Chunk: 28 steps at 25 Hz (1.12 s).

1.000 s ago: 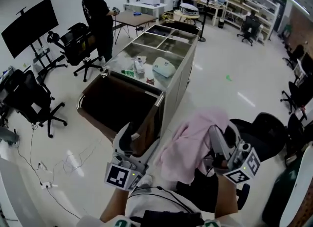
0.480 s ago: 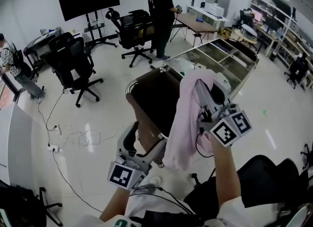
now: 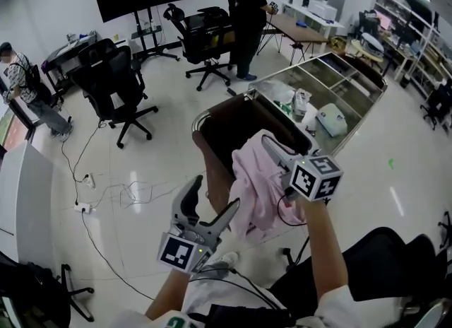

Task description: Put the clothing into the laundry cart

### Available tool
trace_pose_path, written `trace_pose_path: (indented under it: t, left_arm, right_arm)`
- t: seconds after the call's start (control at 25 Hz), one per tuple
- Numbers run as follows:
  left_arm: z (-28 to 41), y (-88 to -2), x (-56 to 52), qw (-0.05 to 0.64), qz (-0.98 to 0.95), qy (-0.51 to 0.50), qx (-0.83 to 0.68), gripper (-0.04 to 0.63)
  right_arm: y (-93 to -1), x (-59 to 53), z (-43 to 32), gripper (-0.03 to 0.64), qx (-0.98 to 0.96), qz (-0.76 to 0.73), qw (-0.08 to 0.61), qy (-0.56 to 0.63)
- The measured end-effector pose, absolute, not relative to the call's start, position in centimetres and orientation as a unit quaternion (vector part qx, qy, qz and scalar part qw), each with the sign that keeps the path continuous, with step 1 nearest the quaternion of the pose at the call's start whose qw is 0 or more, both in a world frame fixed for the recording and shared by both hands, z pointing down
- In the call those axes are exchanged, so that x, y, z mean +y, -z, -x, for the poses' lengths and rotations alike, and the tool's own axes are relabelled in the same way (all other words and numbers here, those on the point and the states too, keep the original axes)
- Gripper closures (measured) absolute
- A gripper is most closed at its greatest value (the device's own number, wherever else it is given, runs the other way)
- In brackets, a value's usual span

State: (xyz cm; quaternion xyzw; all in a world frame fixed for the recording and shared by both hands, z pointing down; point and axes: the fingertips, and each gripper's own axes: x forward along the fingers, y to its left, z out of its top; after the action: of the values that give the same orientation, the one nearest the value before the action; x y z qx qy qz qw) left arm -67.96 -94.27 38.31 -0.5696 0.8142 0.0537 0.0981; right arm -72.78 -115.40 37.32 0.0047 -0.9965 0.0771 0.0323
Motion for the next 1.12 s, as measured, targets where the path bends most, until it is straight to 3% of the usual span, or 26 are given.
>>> trace_pose_path:
  t: [0.24, 0.56, 1.12]
  left_arm:
    - [65.8, -38.6, -97.7, 0.084, 0.608, -0.063, 0.787, 0.224]
    - [58.0, -38.0, -105.9, 0.083, 0.699, -0.072, 0.707, 0.224]
    - [32.9, -38.6, -115.5, 0.067, 0.871, -0.063, 0.482, 0.224]
  right_arm:
    - [-36.0, -118.1, 66.2, 0.181, -0.996, -0.051, -0.035, -0.062]
    - [-33.8, -120.2, 49.3, 0.184, -0.975, -0.181, -0.111, 0.066]
    - [-41.1, -116.6, 12.4, 0.189, -0.789, -0.609, -0.059, 0.050]
